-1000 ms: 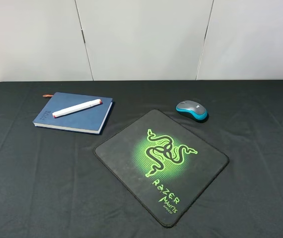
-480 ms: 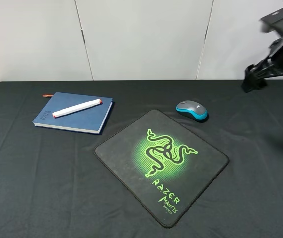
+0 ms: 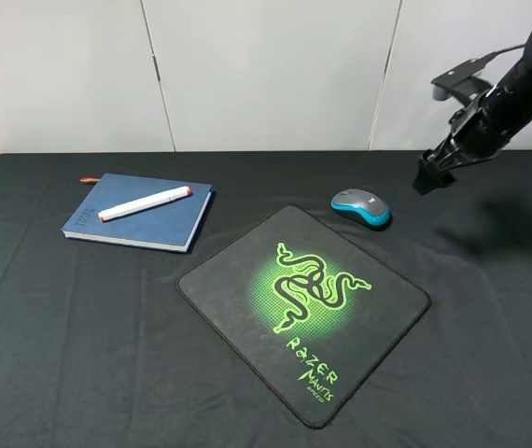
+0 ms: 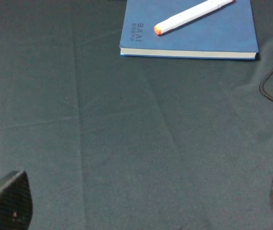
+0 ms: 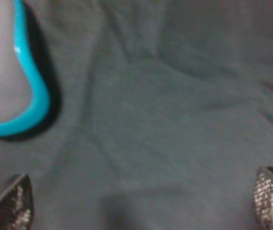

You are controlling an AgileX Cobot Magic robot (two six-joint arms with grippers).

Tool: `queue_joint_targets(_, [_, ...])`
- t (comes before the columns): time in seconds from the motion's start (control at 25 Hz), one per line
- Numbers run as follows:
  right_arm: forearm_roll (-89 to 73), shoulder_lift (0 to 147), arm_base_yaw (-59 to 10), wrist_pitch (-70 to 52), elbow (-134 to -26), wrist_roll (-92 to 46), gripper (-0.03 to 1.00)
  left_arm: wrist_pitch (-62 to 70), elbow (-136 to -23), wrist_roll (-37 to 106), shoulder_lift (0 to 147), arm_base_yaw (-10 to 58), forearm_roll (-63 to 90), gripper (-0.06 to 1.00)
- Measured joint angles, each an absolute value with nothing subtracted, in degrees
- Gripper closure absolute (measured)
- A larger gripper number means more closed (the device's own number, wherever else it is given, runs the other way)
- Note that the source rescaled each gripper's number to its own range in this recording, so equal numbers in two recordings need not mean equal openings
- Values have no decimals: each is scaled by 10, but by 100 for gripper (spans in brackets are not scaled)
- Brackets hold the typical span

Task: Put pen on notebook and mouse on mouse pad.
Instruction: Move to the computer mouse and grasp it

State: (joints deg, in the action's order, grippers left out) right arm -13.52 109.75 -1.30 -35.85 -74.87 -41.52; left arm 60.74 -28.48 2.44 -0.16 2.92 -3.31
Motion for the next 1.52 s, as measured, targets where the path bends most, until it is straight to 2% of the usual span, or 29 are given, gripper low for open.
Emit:
queue_joint_targets(0.16, [-184,1111,-24,-358,-749,-478,-3,607,-285,24,-2,29,-33,-4])
queue_joint_targets(0.4, [-193,1132,-67,-346,-751,-501,-3,607,-285,24,-2,29,-34,-4])
queue_joint_targets(0.72, [-193,1194,-118,-356,-829,-500,-3,607,-285,24,-2,29,-34,-4])
queue_joint_targets(1.52, [-151,1258,-120,-364,-850,-472,-3,607,-285,24,-2,29,-34,-4])
